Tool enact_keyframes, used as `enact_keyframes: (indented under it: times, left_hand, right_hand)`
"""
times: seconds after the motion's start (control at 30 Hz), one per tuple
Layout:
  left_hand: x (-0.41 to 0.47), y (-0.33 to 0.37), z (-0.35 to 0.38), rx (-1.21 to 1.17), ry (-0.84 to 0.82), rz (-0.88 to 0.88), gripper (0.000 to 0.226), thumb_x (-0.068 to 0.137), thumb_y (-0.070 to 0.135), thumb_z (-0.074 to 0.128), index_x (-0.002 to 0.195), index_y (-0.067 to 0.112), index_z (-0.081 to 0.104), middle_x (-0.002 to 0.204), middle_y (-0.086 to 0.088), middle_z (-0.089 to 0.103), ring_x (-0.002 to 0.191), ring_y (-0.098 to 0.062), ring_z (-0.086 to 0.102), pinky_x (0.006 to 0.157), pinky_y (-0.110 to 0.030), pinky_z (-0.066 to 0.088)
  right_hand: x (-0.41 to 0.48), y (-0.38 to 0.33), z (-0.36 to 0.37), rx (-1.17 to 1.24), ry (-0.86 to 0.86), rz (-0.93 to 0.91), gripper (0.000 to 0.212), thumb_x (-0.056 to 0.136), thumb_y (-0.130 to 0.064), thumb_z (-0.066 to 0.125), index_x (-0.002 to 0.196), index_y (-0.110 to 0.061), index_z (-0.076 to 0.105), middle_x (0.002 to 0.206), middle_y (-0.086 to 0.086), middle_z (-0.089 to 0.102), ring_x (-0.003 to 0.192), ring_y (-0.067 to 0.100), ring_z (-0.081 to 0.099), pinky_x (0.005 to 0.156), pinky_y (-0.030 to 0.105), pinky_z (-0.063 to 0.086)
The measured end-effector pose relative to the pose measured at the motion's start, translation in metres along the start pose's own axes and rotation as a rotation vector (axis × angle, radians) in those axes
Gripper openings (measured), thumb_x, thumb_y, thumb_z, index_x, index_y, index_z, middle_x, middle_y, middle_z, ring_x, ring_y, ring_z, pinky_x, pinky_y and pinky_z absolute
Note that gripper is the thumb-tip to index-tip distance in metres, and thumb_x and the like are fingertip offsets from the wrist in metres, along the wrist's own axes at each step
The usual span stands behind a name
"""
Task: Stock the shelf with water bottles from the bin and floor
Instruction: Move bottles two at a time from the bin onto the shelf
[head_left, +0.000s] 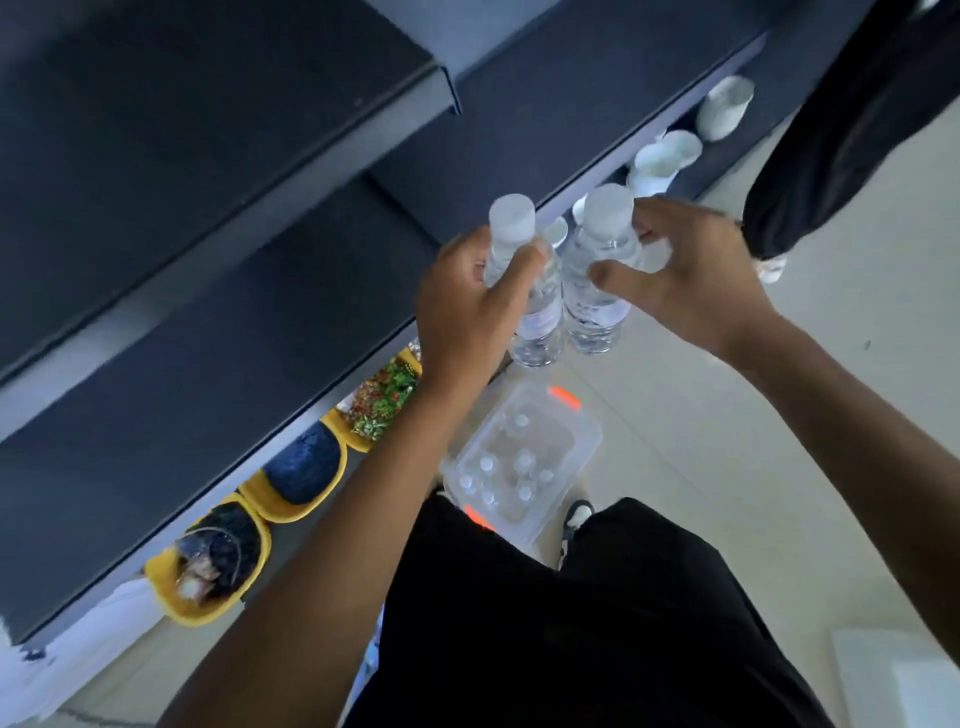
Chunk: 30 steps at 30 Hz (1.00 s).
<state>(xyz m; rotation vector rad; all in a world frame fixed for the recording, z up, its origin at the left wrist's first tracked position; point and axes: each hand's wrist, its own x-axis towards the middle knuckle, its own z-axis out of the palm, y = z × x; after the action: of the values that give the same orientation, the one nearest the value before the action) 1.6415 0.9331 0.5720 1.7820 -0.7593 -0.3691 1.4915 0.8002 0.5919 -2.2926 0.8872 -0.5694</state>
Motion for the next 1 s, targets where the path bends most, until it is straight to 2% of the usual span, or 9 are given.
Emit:
enact_keyframes:
  times: [0.1,0.17,0.23,0.3,0.4,0.57,0.73,0.9,1.0]
  left_hand:
    - [0.007,0.056,-0.048,-0.071,0.02,0.05,0.031,0.092,0.033,0.069,0.068,0.016,0.058,0.055,0.013,0.044,0.056,-0.006,0.04,0.058,-0.03,0.033]
    - [0.013,0.086,-0.083,-0.097,0.033,0.077,0.03,0.092,0.035,0.067,0.072,0.014,0.062,0.059,0.009,0.051,0.06,-0.014,0.047,0.059,-0.034,0.04]
    - [0.023,0.109,-0.118,-0.17,0.058,0.117,0.027,0.091,0.038,0.065,0.086,0.012,0.07,0.08,-0.011,0.069,0.082,-0.034,0.065,0.076,-0.05,0.055]
    - [0.037,0.124,-0.149,-0.282,0.117,0.128,0.023,0.09,0.033,0.065,0.095,0.01,0.066,0.097,-0.02,0.07,0.095,-0.04,0.068,0.089,-0.056,0.056]
    - [0.054,0.137,-0.193,-0.396,0.196,0.159,0.007,0.096,0.017,0.059,0.1,0.012,0.057,0.09,0.0,0.067,0.084,-0.014,0.067,0.075,-0.028,0.055]
    - [0.085,0.118,-0.26,-0.444,0.266,0.178,0.013,0.096,0.023,0.052,0.104,0.02,0.062,0.088,0.007,0.066,0.078,-0.005,0.065,0.073,-0.022,0.054]
    - [0.109,0.082,-0.308,-0.412,0.324,0.193,0.021,0.092,0.027,0.05,0.109,0.028,0.061,0.094,0.011,0.069,0.085,-0.003,0.068,0.08,-0.025,0.055]
    - [0.127,0.043,-0.34,-0.359,0.345,0.221,0.018,0.096,0.025,0.052,0.112,0.021,0.06,0.097,0.007,0.067,0.089,-0.005,0.068,0.08,-0.024,0.053]
    - [0.133,0.018,-0.347,-0.308,0.353,0.216,0.025,0.092,0.036,0.055,0.111,0.022,0.06,0.1,0.002,0.066,0.093,-0.015,0.065,0.085,-0.035,0.052]
  right_hand:
    - [0.018,-0.067,-0.041,0.04,-0.026,-0.1,0.036,0.076,-0.048,0.066,0.096,-0.018,0.07,0.09,-0.002,0.07,0.084,0.013,0.062,0.081,0.043,0.053]
    - [0.031,-0.11,-0.058,0.063,-0.066,-0.166,0.036,0.079,-0.044,0.066,0.098,-0.014,0.073,0.089,0.002,0.072,0.083,0.016,0.064,0.082,0.045,0.053]
    - [0.045,-0.15,-0.065,0.094,-0.088,-0.232,0.035,0.079,-0.042,0.067,0.097,-0.012,0.074,0.086,0.006,0.072,0.082,0.019,0.067,0.081,0.046,0.053]
    - [0.062,-0.185,-0.063,0.147,-0.09,-0.292,0.038,0.078,-0.044,0.069,0.094,-0.01,0.074,0.081,0.01,0.07,0.079,0.025,0.065,0.079,0.049,0.053]
    - [0.09,-0.229,-0.047,0.24,-0.1,-0.345,0.044,0.075,-0.051,0.069,0.09,-0.009,0.071,0.081,0.019,0.067,0.081,0.04,0.063,0.074,0.058,0.054]
    - [0.135,-0.29,-0.006,0.283,-0.148,-0.422,0.048,0.074,-0.055,0.068,0.094,-0.012,0.074,0.082,0.01,0.072,0.078,0.032,0.067,0.071,0.057,0.057]
    - [0.174,-0.323,0.042,0.27,-0.212,-0.451,0.017,0.081,-0.039,0.076,0.091,-0.025,0.074,0.078,-0.005,0.071,0.073,0.017,0.067,0.074,0.054,0.058]
    - [0.193,-0.34,0.091,0.257,-0.258,-0.425,0.059,0.068,-0.069,0.065,0.089,-0.014,0.07,0.079,0.016,0.07,0.074,0.04,0.068,0.073,0.056,0.057]
    - [0.195,-0.34,0.115,0.252,-0.292,-0.397,0.053,0.071,-0.066,0.065,0.094,-0.019,0.072,0.077,0.005,0.072,0.07,0.032,0.069,0.072,0.053,0.058]
